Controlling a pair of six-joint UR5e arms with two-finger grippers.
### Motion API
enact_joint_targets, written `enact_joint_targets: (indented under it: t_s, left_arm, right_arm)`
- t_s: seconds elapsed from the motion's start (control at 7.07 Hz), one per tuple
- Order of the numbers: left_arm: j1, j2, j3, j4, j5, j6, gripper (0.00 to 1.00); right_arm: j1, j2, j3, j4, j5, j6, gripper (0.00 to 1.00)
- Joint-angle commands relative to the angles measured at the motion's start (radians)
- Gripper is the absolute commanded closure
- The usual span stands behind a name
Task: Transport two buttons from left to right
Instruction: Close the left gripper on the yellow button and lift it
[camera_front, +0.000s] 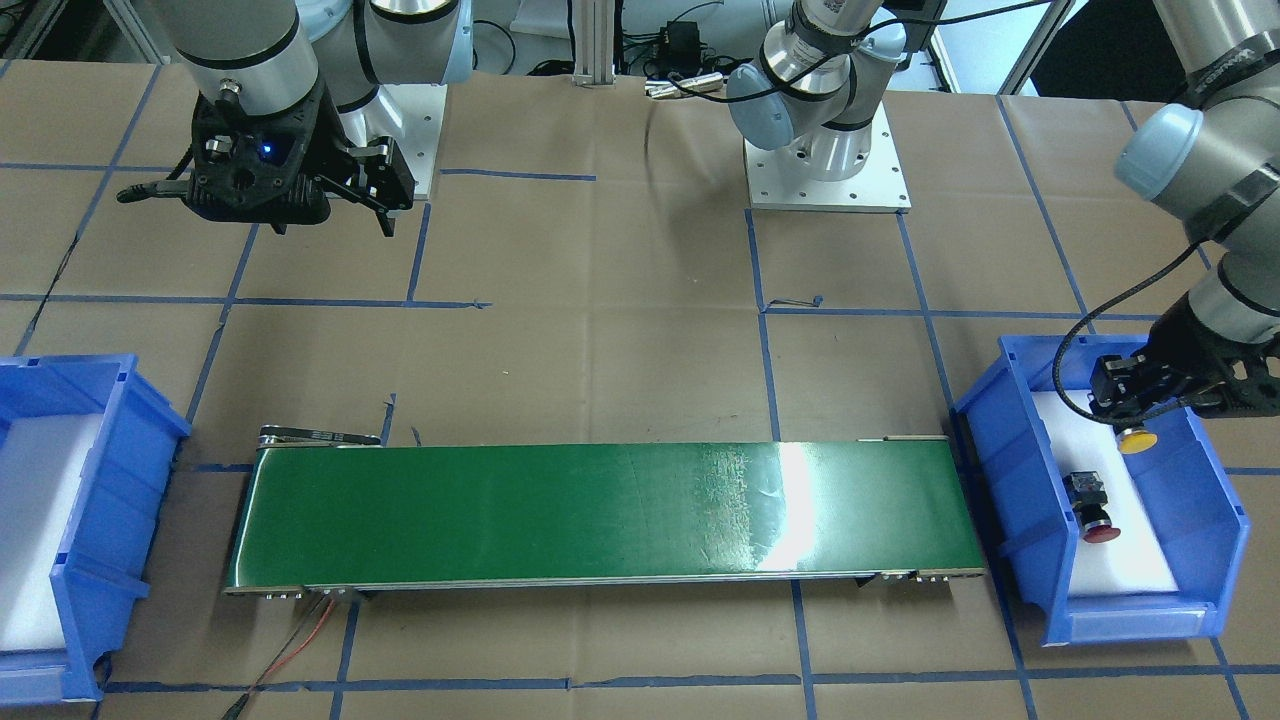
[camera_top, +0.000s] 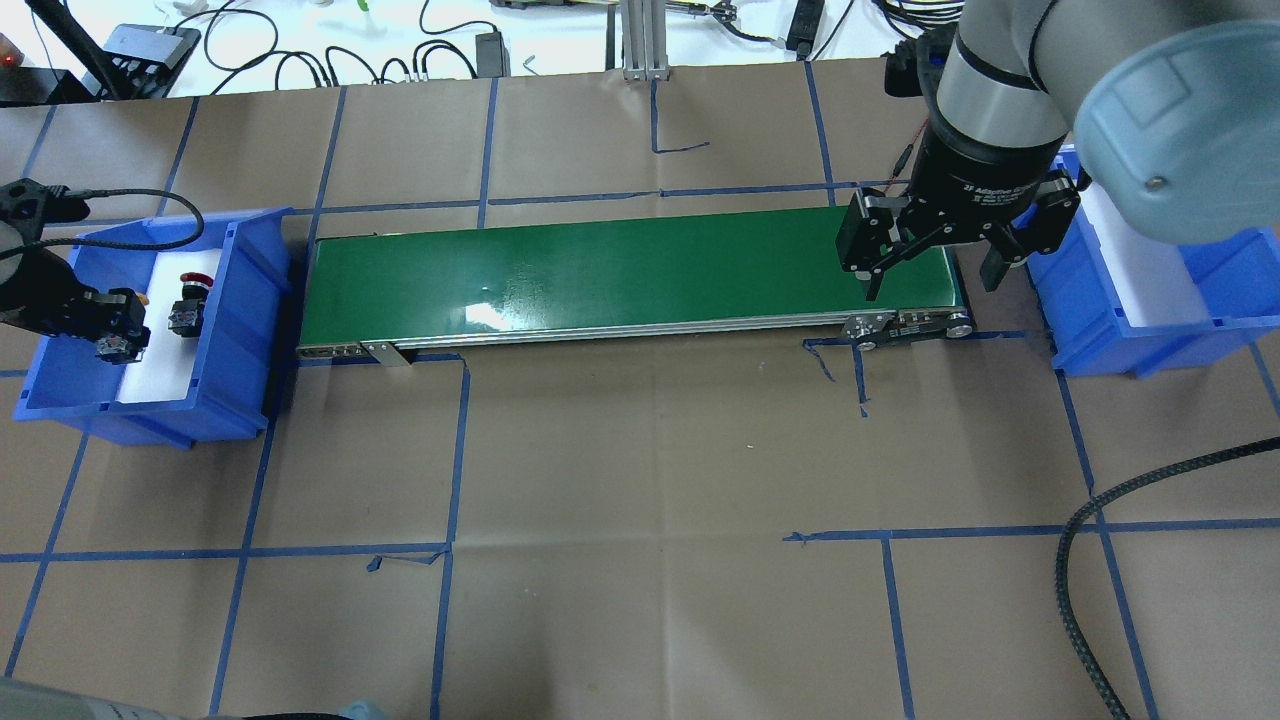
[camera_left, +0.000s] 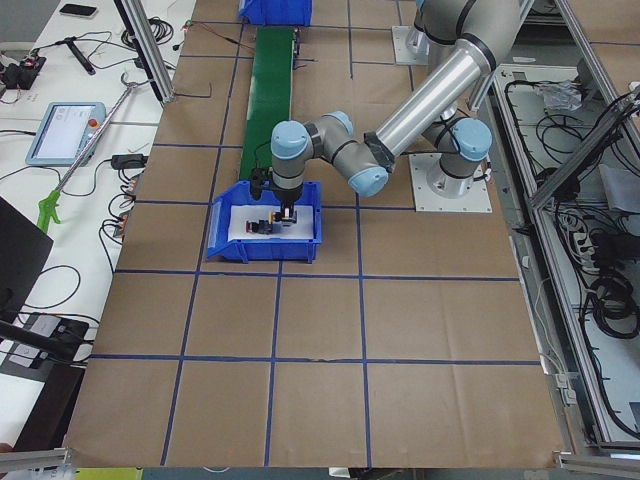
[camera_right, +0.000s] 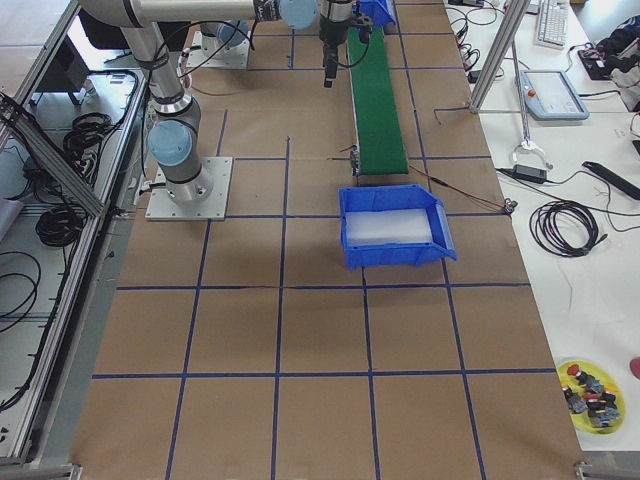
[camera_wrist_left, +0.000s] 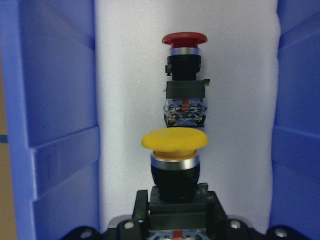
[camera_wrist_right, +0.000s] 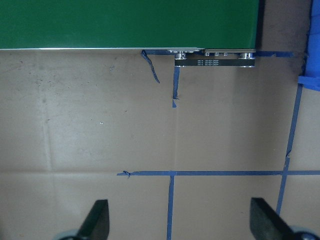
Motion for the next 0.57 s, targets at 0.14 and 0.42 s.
enact_joint_targets:
  t_s: [0.14,0.42]
  left_arm:
    - [-0.051,0.056,0.179,-0.279,0.001,-0.033,0.90]
    - [-0.122,0.042,0.230,-0.311,0.002,-0.117,0.90]
  right_arm:
    - [-0.001,0.000,0.000,0.000,0.000,0.000,0.00]
    - [-0.001,0.000,0.000,0.000,-0.001,0.000,0.00]
